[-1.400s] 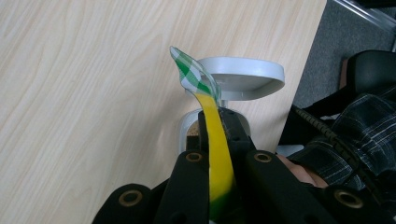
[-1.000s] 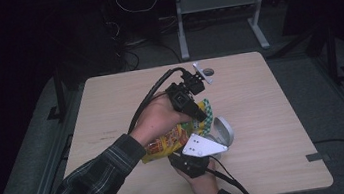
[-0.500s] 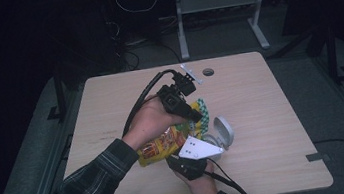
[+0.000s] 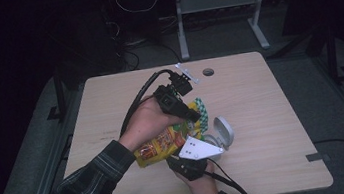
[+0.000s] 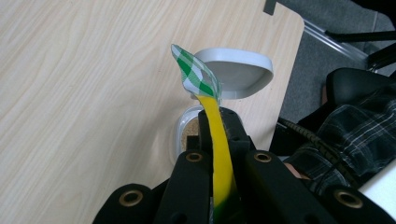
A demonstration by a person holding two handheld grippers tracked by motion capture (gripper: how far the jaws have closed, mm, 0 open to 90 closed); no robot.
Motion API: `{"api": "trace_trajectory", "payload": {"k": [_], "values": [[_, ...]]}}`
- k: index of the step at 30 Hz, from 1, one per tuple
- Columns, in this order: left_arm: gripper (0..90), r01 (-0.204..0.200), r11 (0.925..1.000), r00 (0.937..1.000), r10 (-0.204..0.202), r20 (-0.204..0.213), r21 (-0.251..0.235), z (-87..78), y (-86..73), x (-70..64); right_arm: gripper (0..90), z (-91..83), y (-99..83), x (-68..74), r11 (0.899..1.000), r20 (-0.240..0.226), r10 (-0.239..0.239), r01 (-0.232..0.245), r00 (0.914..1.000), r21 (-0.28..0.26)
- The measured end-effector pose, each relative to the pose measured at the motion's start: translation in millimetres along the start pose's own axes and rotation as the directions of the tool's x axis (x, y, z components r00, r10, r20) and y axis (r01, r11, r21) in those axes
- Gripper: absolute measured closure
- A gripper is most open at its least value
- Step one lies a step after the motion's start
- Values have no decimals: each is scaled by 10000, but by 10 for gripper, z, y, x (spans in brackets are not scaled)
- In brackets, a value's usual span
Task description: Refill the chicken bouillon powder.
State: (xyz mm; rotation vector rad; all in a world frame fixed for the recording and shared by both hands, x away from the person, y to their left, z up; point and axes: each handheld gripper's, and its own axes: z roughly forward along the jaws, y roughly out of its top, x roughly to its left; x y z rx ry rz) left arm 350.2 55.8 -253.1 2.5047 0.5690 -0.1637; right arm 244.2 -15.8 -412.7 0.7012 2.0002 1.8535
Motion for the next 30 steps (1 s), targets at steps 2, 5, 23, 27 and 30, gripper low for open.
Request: {"api": "trace_trajectory", "payload": {"k": [2, 5, 23, 27, 30], "values": [[899, 41, 9999, 10000, -41, 80, -91, -16, -31, 11, 899, 4, -5, 3, 10000, -16, -28, 28, 10000, 44], [899, 115, 9997, 9997, -110, 200, -214, -43, -75, 27, 900, 14, -15, 13, 9999, -69, -43, 44, 10000, 124], [900, 217, 9849, 9957, -57, 929, -1716, -318, -418, 53, 900, -2, -9, -3, 9977, -164, -103, 114, 9998, 675], [900, 247, 9776, 9943, -23, 1065, -2091, -372, -499, 69, 900, -35, 17, -19, 9955, -176, -154, 170, 9997, 936], [900, 241, 9732, 9934, 25, 1151, -2286, -391, -547, 82, 900, -52, 42, -56, 9923, -116, -130, 143, 9998, 1228]]}}
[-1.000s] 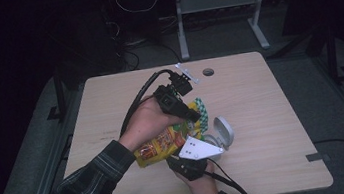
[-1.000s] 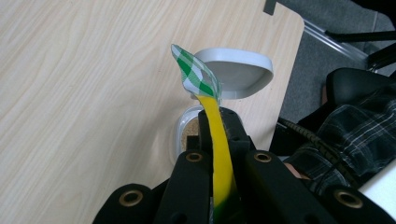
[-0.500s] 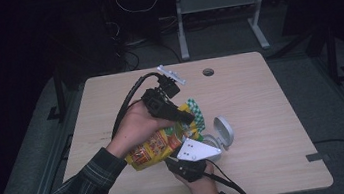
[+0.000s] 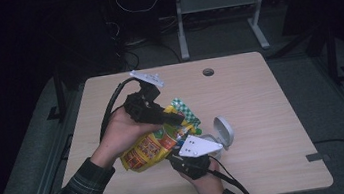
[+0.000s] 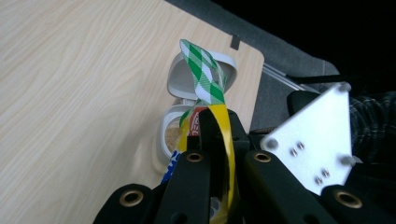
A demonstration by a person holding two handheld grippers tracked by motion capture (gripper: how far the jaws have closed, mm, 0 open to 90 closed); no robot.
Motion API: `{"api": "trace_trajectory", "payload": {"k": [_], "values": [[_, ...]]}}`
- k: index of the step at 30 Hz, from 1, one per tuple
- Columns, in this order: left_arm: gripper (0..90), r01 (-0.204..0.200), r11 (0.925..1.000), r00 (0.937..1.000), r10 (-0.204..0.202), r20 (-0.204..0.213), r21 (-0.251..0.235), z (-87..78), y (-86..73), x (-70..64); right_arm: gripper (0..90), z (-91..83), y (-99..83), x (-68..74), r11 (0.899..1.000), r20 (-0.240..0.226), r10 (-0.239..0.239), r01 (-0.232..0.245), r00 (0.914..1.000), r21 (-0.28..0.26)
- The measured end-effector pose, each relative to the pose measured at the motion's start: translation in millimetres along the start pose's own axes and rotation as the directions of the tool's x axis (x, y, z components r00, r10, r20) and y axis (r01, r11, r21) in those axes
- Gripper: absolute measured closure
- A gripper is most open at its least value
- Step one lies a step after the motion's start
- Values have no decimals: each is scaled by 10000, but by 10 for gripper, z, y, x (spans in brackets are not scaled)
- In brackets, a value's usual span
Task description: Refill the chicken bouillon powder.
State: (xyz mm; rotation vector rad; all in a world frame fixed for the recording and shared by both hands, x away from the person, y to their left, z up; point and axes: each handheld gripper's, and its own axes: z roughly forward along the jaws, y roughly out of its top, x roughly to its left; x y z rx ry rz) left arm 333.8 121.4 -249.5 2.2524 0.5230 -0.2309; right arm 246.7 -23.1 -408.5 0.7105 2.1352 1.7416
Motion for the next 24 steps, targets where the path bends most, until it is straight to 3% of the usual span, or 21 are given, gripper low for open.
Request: {"api": "trace_trajectory", "payload": {"k": [5, 13, 22, 24], "values": [[900, 98, 9986, 9997, -87, 217, -523, -87, -71, 50, 900, -63, 62, -59, 9985, 118, 81, -87, 9999, 543], [900, -142, 9954, 9996, 165, 237, -945, -142, -134, 92, 900, -214, 123, -164, 9960, 271, -258, 234, 9993, 857], [900, -303, 9857, 9990, 352, 265, -1660, -192, -255, 147, 900, -400, 155, -268, 9922, 267, -534, 500, 9982, 1146], [900, -349, 9832, 9989, 399, 242, -1791, -206, -285, 168, 900, -453, 154, -299, 9927, 196, -405, 380, 9990, 1142]]}}
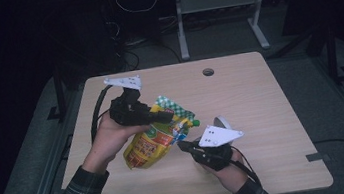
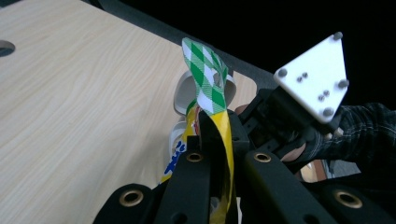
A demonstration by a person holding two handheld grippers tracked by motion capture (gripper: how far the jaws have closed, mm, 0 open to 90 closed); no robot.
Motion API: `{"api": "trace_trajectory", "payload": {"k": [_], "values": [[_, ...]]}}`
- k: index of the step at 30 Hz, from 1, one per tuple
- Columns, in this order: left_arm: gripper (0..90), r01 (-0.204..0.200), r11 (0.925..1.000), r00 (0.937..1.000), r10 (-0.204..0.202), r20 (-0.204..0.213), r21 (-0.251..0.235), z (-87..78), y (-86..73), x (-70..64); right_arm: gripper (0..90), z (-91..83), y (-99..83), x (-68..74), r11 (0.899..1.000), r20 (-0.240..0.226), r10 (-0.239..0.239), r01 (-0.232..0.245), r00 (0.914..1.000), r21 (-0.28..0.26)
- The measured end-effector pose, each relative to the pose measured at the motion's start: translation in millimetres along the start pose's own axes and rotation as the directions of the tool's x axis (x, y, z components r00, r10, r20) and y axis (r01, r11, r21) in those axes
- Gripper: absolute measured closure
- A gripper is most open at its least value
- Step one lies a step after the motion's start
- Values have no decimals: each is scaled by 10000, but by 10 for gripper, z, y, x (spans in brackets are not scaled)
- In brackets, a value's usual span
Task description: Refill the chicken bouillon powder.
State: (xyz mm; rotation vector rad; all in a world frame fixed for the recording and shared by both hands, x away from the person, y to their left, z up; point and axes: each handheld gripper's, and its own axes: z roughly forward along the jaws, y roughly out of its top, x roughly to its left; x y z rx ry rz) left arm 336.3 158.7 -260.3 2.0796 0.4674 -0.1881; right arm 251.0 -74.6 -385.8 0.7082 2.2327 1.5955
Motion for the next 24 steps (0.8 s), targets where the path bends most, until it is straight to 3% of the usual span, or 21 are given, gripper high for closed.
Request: {"api": "trace_trajectory", "payload": {"k": [10, 17, 24], "values": [[900, -78, 9970, 9996, 55, -290, -772, -131, -125, 41, 900, -219, -23, -131, 10000, -330, 9, -6, 9995, 90], [900, -187, 9887, 9967, 67, -807, -1487, -273, -269, 35, 900, -415, -99, -218, 9997, -356, 89, -81, 9993, 239], [900, 53, 9801, 9934, -279, -1113, -1986, -348, -476, 128, 899, -617, -200, -300, 9986, -293, 417, -407, 9987, 324]]}}
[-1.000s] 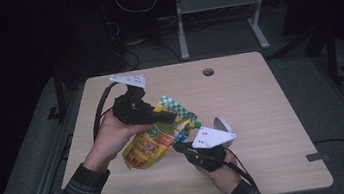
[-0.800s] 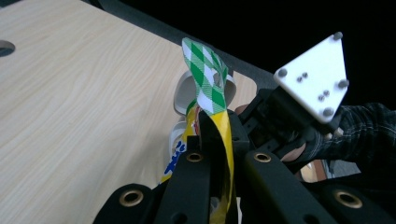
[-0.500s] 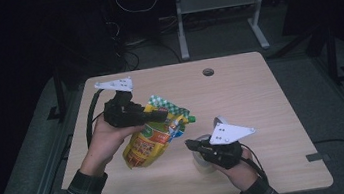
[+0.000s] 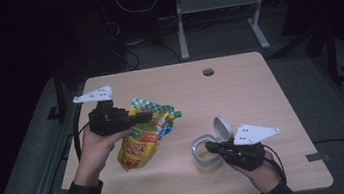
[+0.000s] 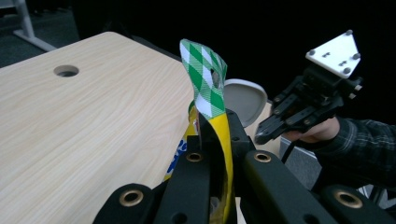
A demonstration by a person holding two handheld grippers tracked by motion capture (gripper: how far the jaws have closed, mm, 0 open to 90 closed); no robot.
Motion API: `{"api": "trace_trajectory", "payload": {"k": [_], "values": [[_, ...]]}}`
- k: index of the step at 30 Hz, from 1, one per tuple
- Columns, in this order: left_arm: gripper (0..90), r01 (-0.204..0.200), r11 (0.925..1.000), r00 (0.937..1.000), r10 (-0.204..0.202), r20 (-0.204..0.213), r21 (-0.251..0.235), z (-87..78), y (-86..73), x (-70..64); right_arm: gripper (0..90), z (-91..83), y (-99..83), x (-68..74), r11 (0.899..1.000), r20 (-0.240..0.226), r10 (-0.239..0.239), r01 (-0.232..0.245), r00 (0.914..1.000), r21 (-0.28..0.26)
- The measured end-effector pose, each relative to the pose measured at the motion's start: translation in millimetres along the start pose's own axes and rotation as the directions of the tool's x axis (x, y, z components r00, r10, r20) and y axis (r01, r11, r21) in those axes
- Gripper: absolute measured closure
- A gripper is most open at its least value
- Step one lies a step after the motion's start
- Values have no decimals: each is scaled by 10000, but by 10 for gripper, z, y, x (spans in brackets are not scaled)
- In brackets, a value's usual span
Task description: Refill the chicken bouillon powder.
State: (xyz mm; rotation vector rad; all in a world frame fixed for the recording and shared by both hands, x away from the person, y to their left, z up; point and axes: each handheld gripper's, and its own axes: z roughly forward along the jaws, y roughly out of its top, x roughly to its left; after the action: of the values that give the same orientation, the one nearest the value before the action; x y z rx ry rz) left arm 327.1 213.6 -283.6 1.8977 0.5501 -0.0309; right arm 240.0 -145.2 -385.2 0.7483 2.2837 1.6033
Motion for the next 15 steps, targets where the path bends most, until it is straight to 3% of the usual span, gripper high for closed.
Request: {"api": "trace_trajectory", "payload": {"k": [8, 15], "values": [[900, 178, 9994, 9982, -195, -559, -303, -62, -159, 151, 899, -170, -91, -25, 10000, 15, -41, 41, 10000, -3], [900, 110, 9984, 9910, -182, -1325, -547, -95, -270, 293, 898, -277, -182, -31, 10000, -8, 41, -41, 10000, -27]]}}
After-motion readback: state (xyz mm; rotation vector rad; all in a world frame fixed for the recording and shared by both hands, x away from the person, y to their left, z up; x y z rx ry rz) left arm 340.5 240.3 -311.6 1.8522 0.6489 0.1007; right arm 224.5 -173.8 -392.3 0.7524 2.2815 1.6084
